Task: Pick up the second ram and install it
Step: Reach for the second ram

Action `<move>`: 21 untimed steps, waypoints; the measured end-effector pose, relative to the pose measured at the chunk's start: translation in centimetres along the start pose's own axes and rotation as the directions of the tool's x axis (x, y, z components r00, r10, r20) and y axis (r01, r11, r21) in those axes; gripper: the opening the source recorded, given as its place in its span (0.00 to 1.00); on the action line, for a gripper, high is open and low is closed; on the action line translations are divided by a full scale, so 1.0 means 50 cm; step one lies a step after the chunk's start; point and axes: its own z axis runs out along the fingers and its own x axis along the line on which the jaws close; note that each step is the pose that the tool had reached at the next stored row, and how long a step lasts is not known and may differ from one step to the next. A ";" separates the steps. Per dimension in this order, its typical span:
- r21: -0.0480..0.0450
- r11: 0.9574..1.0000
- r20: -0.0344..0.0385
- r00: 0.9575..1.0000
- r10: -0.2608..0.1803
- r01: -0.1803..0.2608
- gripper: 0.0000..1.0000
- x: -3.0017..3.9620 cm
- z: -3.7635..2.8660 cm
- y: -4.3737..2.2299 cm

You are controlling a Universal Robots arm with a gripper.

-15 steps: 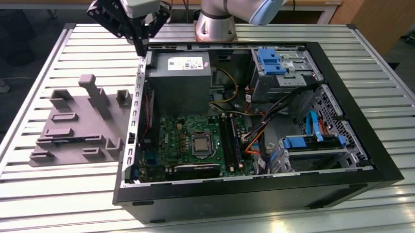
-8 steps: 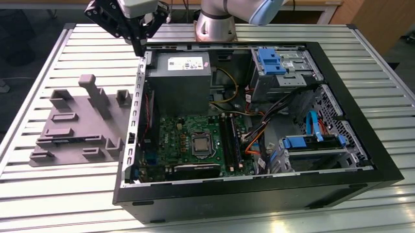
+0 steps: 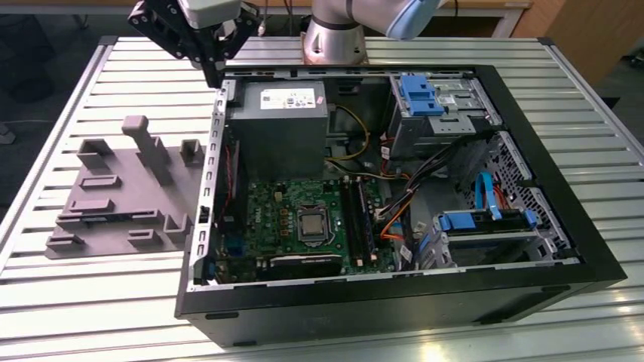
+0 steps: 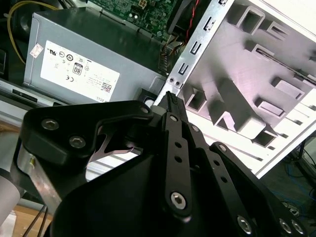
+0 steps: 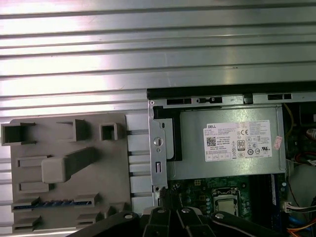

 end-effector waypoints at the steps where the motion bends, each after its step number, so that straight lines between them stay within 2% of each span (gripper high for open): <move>1: 0.000 1.000 0.000 1.000 0.000 0.000 0.11 0.001 0.000 0.000; 21: 0.000 1.000 0.000 1.000 0.000 0.000 0.11 0.015 0.001 -0.001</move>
